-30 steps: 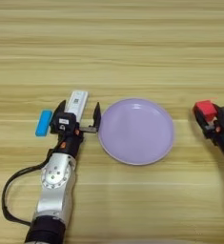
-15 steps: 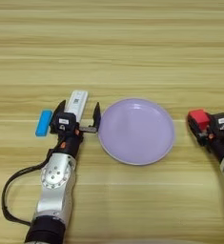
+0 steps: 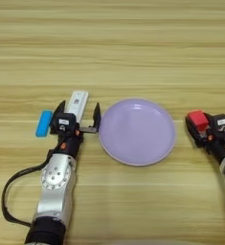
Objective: Move the objects on the table
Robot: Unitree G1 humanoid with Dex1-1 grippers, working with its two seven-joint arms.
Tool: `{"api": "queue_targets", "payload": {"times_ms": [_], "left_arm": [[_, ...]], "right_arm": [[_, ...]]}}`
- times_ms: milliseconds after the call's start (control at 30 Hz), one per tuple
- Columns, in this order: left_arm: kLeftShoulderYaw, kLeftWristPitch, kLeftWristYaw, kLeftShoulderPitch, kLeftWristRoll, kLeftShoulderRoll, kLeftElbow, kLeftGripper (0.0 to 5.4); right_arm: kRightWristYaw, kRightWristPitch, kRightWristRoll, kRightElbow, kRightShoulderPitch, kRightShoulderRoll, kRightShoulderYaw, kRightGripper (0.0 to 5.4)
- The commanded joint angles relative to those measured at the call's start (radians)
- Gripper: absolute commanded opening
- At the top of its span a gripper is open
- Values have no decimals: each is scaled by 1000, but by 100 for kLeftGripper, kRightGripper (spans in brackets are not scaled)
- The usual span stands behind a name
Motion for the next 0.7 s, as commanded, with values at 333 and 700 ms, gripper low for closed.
{"api": "queue_targets", "payload": {"times_ms": [333, 700], "left_arm": [[-2, 11, 4, 8, 10, 2, 1, 540], [-1, 11, 4, 9, 10, 3, 2, 540]], "right_arm": [[-6, -97, 18, -70, 8, 1, -25, 463], [-72, -132, 13, -32, -19, -8, -93, 537]]}}
